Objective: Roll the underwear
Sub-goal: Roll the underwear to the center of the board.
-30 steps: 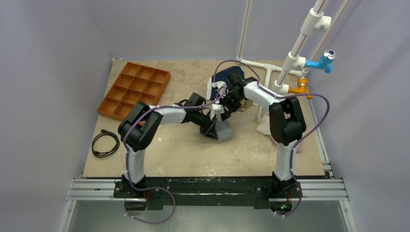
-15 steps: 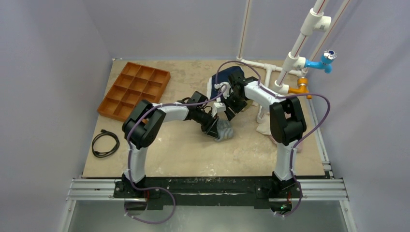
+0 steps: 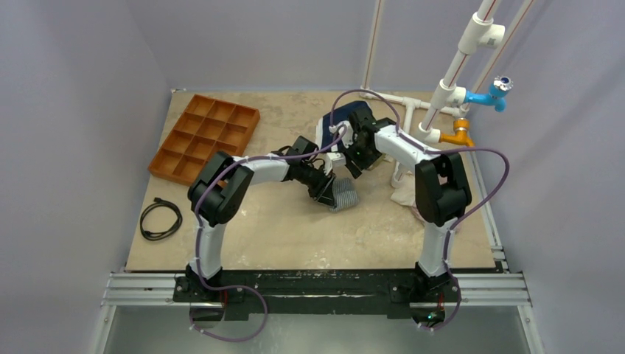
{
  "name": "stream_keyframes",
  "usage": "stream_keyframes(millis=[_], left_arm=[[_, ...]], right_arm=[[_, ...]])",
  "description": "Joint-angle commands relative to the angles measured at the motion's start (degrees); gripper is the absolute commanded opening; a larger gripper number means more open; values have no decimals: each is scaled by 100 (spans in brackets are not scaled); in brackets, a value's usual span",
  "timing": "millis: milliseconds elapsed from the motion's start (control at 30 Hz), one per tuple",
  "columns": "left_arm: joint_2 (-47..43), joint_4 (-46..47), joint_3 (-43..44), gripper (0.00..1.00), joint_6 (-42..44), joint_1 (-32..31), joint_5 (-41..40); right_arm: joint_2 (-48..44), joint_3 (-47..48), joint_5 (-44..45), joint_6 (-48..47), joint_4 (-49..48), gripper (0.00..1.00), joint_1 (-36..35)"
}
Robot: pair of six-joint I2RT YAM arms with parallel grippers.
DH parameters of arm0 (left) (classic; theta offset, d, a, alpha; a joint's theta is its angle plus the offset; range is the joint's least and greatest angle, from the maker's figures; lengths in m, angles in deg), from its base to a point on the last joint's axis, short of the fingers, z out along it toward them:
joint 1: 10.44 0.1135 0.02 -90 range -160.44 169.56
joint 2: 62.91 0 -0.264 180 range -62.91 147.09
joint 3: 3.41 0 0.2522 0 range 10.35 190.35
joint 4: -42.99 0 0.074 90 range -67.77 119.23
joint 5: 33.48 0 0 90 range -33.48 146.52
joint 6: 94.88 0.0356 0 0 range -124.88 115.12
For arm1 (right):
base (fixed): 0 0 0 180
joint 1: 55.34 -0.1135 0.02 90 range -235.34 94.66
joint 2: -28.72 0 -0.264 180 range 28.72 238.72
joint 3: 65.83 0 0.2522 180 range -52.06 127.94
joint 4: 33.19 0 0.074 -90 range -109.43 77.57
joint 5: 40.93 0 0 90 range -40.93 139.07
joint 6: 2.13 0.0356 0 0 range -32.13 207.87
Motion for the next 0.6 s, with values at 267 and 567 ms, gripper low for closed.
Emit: stream_keyframes(millis=[267,567], left_arm=[[385,-1240,-346,0,-617,451,-738],[404,-1318,-306,0,-611,449,-779]], right_arm=[[-425,17,2044,86,-200,62,273],[186,391,1453,213,-300,61,237]])
